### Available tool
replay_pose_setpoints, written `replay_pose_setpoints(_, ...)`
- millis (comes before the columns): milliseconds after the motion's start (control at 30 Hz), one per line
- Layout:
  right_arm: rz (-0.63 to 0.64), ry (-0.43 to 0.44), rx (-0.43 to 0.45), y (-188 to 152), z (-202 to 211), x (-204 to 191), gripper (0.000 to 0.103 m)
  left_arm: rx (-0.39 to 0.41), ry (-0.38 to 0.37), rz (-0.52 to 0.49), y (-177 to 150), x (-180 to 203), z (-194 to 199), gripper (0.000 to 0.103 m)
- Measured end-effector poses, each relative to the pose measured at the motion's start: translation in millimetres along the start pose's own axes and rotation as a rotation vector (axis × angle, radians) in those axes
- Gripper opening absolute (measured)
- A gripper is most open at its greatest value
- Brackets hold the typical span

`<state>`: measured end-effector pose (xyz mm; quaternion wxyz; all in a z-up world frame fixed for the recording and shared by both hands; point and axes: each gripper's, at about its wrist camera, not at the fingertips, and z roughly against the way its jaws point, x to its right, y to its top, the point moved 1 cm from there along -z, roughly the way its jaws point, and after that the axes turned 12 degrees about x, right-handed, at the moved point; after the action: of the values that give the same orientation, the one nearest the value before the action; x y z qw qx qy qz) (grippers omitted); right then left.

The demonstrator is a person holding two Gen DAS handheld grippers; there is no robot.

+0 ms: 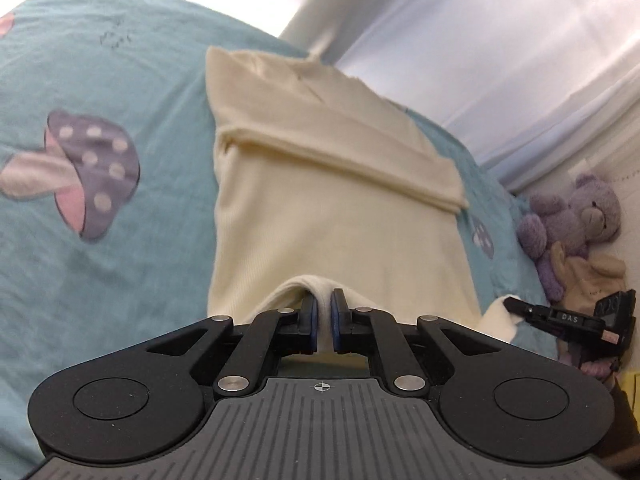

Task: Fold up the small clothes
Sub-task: 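Grasp the hem with both grippers and lift it toward the collar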

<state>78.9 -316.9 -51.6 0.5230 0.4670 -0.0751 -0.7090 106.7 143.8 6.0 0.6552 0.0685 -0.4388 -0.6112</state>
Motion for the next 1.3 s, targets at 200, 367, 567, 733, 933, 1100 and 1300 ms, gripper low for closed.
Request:
replay_pose_setpoints(200,0.129,-0.044,0.139,49,-49,-19,0.006,0.104,0.129,-0.018,32,-16,-46,0.009)
replay_pose_setpoints(367,0.238,-0.154,0.178,61,-76,-29,0.008,0.149,0.219,-0.077,33,-28,-57,0.025)
replay_pose_setpoints(567,0.363,-0.190,0.148,57,-86,-22,0.032,0.145,0.173,-0.068,33,-46,-58,0.053)
replay_pose_setpoints(733,0.402,-0.165,0.096,53,-104,-24,0.033,0.089,0.154,-0.120,27,-39,-83,0.058)
replay_pose_setpoints(933,0.481,-0.151,0.071,52,-122,-33,0.032,0.058,0.162,-0.149,26,-31,-102,0.020)
replay_pose_setpoints(1100,0.509,-0.141,0.050,49,-130,-33,0.007,0.064,0.172,-0.152,28,-33,-101,0.010)
replay_pose_setpoints(1300,0.599,-0.130,0.109,49,-114,-50,0.006,0.125,0.159,-0.204,36,-18,-80,0.009)
